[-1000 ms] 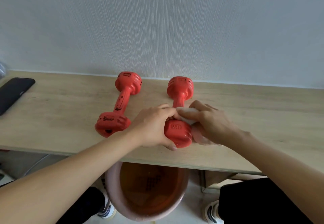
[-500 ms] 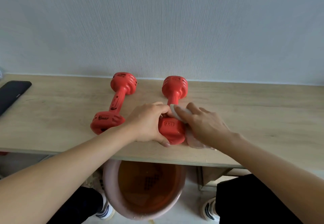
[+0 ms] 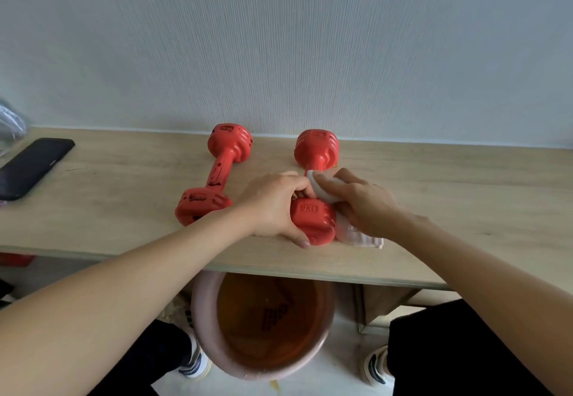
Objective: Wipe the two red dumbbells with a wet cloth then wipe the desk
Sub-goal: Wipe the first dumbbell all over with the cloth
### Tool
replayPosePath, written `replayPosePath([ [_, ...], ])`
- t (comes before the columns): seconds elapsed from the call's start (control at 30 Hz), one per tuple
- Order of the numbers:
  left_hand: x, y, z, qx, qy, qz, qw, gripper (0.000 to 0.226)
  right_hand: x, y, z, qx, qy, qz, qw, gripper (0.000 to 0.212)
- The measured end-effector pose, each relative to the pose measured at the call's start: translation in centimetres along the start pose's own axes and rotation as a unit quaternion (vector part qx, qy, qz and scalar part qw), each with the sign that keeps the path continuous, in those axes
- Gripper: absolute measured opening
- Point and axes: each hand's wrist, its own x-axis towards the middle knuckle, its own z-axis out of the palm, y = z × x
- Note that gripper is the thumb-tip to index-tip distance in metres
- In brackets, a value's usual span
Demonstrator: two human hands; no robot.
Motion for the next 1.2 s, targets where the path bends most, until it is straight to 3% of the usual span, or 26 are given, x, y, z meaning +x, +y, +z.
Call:
replayPosePath([
  [0.13,-0.2,0.3,-0.2,0.013,0.002,0.004,1.0,0.068,-0.7,-0.6,-0.7,0.043,-0.044,-0.016,0.998,0.062],
  [0.3,0.0,0.8,-0.1,0.106,-0.027,0.003,0.994,0.077,-0.5,-1.3,-3.5,-0.054,-0.094,-0.022,0.994,0.061],
  [0.43,0.9,0.9,-1.4,-0.018,-0.055,-0.039,0.998,0.058,-1.1,-0.4,-4.7,-0.054,-0.065,0.029,0.996,0.06],
  [0.57,3.6,0.3,-2.0,-0.099,0.049,-0.11,0.988,0.023,-1.1,1.6,-4.9,0.011,-0.028,0.07,0.997,0.062],
  [0.63,5.3,0.1,-1.6,-0.107,0.028,-0.175,0.978,0.024,-0.9,2.2,-4.8,0.027,-0.013,0.077,0.997,0.062],
  [0.73,7.4,-0.1,-0.4,-0.173,-0.042,-0.253,0.951,0.029,-0.7,3.0,-4.3,0.054,-0.003,0.081,0.995,0.062],
  [0.87,9.0,0.0,1.3,-0.308,-0.079,-0.346,0.883,0.037,-0.6,3.8,-3.9,0.075,0.017,0.08,0.994,0.059],
  [1.0,10.2,0.6,1.9,-0.454,-0.054,-0.371,0.808,0.01,-0.4,4.2,-4.1,0.095,0.04,0.085,0.991,0.058],
  [1.2,9.8,1.2,1.9,-0.49,-0.007,-0.337,0.804,0.012,-0.6,3.9,-5.3,0.112,0.086,0.092,0.986,0.055],
])
